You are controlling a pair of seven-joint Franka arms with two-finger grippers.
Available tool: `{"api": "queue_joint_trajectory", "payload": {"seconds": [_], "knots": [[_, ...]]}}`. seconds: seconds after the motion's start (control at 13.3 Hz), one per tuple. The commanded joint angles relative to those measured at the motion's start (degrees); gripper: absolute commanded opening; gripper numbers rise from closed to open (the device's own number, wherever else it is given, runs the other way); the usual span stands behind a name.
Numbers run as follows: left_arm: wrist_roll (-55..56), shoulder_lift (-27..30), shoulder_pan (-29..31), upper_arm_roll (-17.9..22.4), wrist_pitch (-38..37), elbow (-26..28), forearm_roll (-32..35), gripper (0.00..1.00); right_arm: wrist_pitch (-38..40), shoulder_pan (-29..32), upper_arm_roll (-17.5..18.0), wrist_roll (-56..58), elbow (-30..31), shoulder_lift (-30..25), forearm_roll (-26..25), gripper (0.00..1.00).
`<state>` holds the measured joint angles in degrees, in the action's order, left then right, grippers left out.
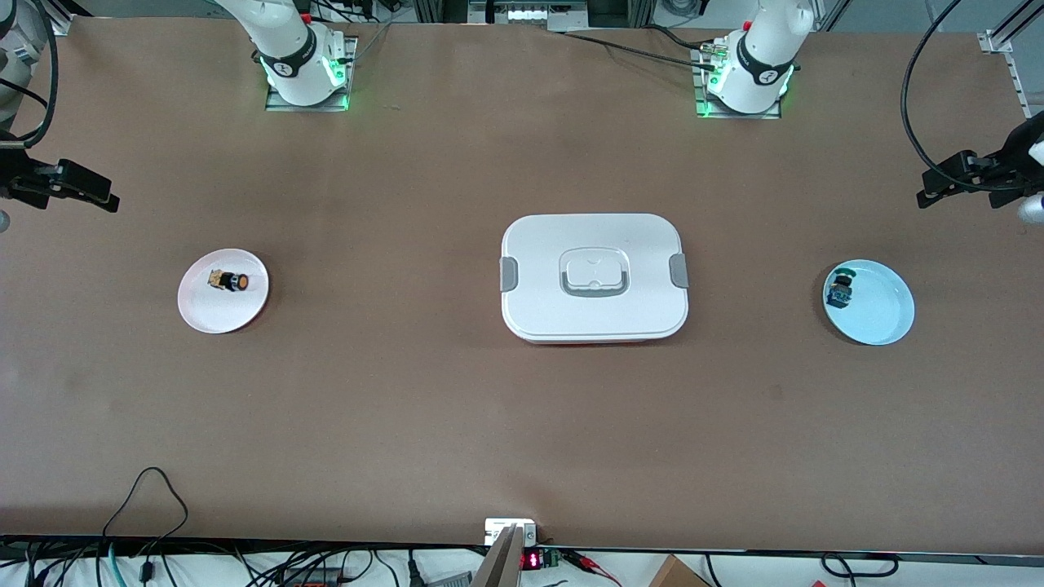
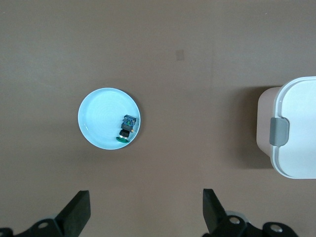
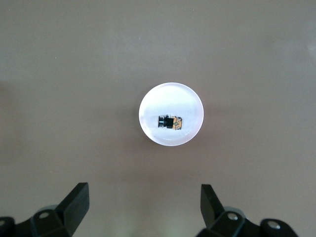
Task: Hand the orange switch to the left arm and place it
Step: 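Move the right gripper toward the orange switch on the white plate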
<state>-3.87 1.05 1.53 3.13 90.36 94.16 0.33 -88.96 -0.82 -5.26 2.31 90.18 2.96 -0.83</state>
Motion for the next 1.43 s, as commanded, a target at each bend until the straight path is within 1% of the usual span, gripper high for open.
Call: {"api": "queue_joint_trajectory", "payload": {"seconds": [0.0, 0.45, 0.75, 0.9, 1.2, 1.35], "knots": [[-0.97, 0.09, 0.32, -0.32, -0.01, -0.03, 0.9, 1.0, 0.27, 0.3, 0.43, -0.73, 0.17, -0.94, 0.65, 1.0], [-1.05, 0.09, 0.23, -0.23, -0.01, -0.03, 0.9, 1.0, 0.44, 0.3, 0.43, 0.14, 0.17, -0.15, 0.65, 1.0], [-0.97, 0.18, 0.32, -0.32, -0.01, -0.03, 0.9, 1.0, 0.45, -0.49, 0.51, 0.23, 0.17, 4.14, 0.47, 1.0], [-0.97, 0.18, 0.32, -0.23, -0.01, -0.03, 0.9, 1.0, 0.36, -0.23, 0.51, 0.23, 0.17, 5.38, 0.47, 1.0], [-0.97, 0.09, 0.32, -0.32, -0.01, -0.03, 0.9, 1.0, 1.23, -0.14, 0.43, 1.63, 0.78, 5.83, 0.74, 1.0], [-1.05, 0.09, 0.32, -0.32, -0.01, -0.03, 0.9, 1.0, 1.07, -0.14, 0.43, 1.11, 0.7, 6.96, 0.48, 1.0]]}}
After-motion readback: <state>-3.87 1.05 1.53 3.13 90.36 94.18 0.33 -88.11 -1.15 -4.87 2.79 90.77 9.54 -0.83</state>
